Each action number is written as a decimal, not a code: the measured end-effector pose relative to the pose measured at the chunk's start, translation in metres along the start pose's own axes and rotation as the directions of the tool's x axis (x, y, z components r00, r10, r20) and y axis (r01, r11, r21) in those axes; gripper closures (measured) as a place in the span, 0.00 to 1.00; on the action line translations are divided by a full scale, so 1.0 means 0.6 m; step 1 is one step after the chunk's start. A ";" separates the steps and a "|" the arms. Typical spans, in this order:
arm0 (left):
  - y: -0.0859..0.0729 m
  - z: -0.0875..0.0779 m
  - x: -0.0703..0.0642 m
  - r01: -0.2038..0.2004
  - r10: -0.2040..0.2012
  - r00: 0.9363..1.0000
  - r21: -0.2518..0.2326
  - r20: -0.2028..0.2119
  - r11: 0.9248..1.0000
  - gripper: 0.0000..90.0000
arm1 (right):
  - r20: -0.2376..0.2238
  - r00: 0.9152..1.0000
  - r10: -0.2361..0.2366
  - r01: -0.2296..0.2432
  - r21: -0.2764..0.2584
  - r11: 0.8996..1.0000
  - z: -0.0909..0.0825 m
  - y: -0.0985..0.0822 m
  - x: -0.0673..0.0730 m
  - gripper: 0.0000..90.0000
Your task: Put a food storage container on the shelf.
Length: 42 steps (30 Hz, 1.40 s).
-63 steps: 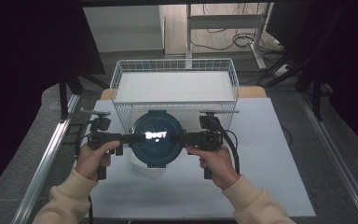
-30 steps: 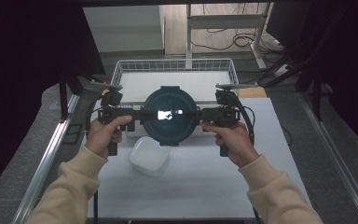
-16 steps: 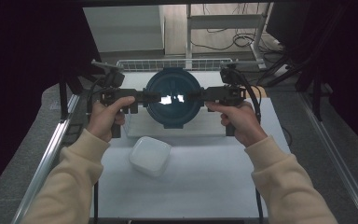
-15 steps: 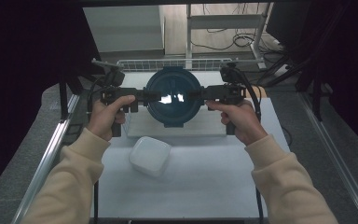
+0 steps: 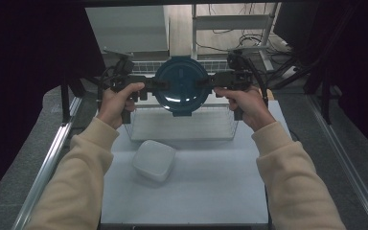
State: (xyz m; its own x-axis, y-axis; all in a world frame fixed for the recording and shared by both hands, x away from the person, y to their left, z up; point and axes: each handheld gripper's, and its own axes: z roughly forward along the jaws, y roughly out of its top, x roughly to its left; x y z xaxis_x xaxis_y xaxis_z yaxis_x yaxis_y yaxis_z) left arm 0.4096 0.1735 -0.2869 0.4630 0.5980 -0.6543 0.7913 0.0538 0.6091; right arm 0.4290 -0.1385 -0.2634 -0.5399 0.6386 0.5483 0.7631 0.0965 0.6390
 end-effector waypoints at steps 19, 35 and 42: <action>0.044 0.007 0.014 0.011 -0.011 1.000 0.005 -0.016 1.000 0.42 | -0.014 1.000 -0.002 0.002 0.003 1.000 0.017 0.046 -0.017 0.44; 0.059 0.058 0.071 0.098 -0.098 0.995 0.020 -0.017 0.995 0.42 | -0.014 0.997 0.080 -0.080 0.037 0.996 0.065 0.058 -0.084 0.42; 0.065 0.066 0.085 0.148 -0.148 0.989 0.006 -0.004 0.989 0.42 | -0.038 0.990 0.132 -0.131 0.033 0.991 0.073 0.064 -0.102 0.42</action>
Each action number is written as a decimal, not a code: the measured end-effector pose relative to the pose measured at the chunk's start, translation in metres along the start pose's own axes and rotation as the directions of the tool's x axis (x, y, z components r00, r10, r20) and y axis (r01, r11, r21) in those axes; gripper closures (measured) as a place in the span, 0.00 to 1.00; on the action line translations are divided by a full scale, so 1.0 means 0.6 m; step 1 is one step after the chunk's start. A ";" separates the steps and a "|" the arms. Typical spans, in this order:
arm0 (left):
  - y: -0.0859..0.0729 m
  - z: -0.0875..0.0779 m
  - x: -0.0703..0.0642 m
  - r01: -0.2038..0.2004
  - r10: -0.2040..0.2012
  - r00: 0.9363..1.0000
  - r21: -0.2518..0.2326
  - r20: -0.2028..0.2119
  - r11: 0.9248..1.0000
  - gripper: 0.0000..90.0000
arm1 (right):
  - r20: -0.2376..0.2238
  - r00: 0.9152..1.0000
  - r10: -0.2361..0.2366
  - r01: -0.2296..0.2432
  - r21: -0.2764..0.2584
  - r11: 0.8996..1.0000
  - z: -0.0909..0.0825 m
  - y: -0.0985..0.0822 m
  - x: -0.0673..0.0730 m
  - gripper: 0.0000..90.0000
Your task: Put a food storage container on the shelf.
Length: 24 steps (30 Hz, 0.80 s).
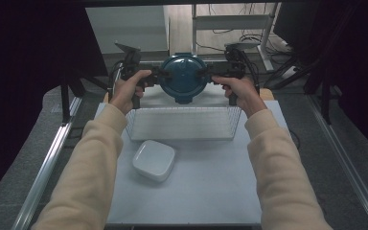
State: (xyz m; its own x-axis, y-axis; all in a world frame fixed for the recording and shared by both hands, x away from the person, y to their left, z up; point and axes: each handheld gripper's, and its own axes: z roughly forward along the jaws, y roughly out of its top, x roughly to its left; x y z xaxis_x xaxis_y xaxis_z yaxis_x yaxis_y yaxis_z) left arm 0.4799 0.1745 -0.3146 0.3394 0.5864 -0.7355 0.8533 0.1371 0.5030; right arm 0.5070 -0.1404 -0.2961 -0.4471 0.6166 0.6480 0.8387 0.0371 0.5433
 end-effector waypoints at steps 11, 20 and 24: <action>0.008 0.024 0.028 0.074 -0.074 0.997 -0.003 0.035 0.997 0.36 | -0.047 0.991 0.129 -0.130 -0.020 0.991 0.019 0.002 -0.041 0.37; 0.004 0.026 0.027 0.003 -0.003 1.000 -0.066 -0.005 0.998 0.30 | 0.012 0.998 0.058 -0.057 -0.056 0.997 0.020 -0.004 -0.029 0.24; -0.004 0.014 0.019 -0.057 0.050 0.997 -0.118 -0.059 0.991 0.22 | 0.149 0.987 -0.060 0.073 -0.082 0.994 0.012 -0.011 -0.003 0.12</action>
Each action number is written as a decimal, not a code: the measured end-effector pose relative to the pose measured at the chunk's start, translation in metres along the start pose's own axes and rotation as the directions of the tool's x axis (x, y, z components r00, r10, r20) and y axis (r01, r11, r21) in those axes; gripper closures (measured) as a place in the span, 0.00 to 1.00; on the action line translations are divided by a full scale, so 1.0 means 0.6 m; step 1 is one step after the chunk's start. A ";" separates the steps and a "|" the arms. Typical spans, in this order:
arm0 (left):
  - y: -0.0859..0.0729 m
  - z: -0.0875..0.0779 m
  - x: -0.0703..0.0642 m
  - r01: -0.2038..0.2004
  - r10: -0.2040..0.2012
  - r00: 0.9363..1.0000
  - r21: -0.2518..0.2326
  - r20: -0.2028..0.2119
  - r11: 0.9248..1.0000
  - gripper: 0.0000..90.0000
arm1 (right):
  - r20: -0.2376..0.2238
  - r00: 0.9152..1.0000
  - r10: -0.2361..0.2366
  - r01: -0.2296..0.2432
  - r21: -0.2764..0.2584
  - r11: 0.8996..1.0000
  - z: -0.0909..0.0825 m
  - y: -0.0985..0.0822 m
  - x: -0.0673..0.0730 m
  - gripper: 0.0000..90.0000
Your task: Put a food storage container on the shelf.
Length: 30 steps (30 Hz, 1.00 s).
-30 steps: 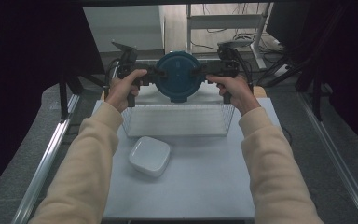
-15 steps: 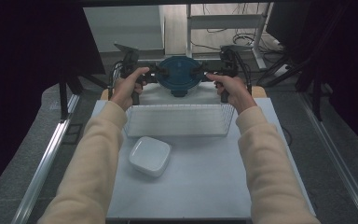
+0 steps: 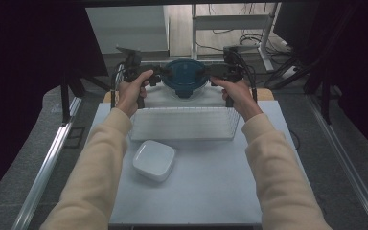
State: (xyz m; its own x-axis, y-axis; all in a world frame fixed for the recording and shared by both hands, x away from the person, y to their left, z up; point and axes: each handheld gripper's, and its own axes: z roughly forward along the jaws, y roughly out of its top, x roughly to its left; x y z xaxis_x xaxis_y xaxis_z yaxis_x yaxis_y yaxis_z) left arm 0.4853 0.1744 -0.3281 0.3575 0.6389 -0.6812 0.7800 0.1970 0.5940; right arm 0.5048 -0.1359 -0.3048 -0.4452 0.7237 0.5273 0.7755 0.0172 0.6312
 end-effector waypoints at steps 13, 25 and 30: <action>-0.081 -0.088 -0.017 -0.215 0.213 0.975 -0.031 -0.067 0.976 0.24 | 0.037 0.978 -0.204 0.205 -0.031 0.978 -0.076 -0.069 0.038 0.17; -0.232 -0.140 0.003 -0.310 0.311 0.948 0.014 -0.067 0.951 0.27 | 0.028 0.953 -0.302 0.303 -0.024 0.953 -0.112 -0.204 0.001 0.20; -0.273 -0.149 0.007 -0.338 0.340 0.937 0.032 -0.078 0.941 0.28 | 0.045 0.947 -0.318 0.319 -0.024 0.947 -0.124 -0.243 -0.011 0.21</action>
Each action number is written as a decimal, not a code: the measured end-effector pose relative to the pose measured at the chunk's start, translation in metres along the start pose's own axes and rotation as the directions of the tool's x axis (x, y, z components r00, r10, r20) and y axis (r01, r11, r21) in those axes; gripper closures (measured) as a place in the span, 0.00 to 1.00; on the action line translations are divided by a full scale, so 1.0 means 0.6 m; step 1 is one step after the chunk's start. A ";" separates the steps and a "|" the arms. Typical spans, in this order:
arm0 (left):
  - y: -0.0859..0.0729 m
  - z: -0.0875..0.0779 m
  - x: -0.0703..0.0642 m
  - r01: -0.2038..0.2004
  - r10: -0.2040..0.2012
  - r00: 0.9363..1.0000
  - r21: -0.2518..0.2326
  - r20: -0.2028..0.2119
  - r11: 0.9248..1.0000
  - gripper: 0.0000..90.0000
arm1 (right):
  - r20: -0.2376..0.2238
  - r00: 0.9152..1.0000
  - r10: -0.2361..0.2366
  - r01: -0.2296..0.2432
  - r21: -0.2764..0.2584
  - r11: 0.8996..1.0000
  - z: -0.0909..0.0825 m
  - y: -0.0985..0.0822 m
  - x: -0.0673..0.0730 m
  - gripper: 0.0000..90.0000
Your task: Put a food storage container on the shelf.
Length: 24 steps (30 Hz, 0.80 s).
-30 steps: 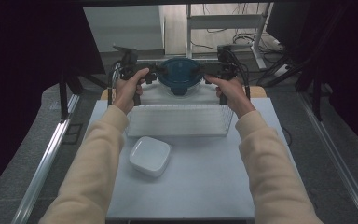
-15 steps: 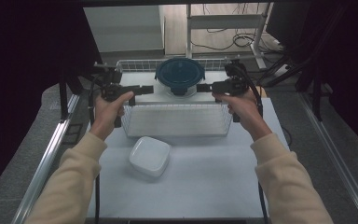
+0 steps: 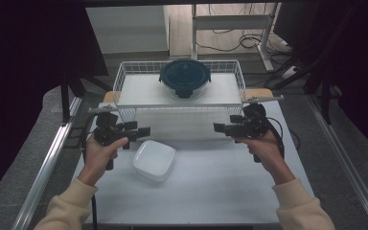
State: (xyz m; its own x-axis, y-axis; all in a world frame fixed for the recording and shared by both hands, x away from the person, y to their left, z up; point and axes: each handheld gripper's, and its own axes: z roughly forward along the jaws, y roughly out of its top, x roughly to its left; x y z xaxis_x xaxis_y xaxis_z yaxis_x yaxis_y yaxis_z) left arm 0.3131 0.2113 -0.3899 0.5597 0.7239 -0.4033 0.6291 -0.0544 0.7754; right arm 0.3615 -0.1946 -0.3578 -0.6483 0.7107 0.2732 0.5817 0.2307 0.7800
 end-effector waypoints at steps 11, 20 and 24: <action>-0.104 -0.008 -0.008 -0.050 0.055 0.994 0.063 -0.090 0.997 0.30 | 0.003 0.999 -0.038 0.037 0.038 0.999 -0.016 -0.118 0.006 0.22; -0.147 -0.001 -0.001 -0.034 0.044 0.994 0.104 -0.099 0.994 0.30 | -0.015 0.999 -0.033 0.034 0.101 0.994 0.004 -0.178 0.000 0.24; -0.158 -0.002 0.001 -0.033 0.045 0.994 0.114 -0.101 0.993 0.31 | -0.009 0.999 -0.033 0.034 0.107 0.994 0.006 -0.185 0.000 0.24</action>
State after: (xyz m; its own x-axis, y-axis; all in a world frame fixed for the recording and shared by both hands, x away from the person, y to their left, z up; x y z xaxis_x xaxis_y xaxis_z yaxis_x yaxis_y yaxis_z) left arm 0.2533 0.2180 -0.4629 0.5297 0.7867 -0.3172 0.6677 -0.1561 0.7279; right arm 0.2984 -0.2178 -0.4466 -0.6718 0.6965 0.2521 0.6082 0.3244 0.7245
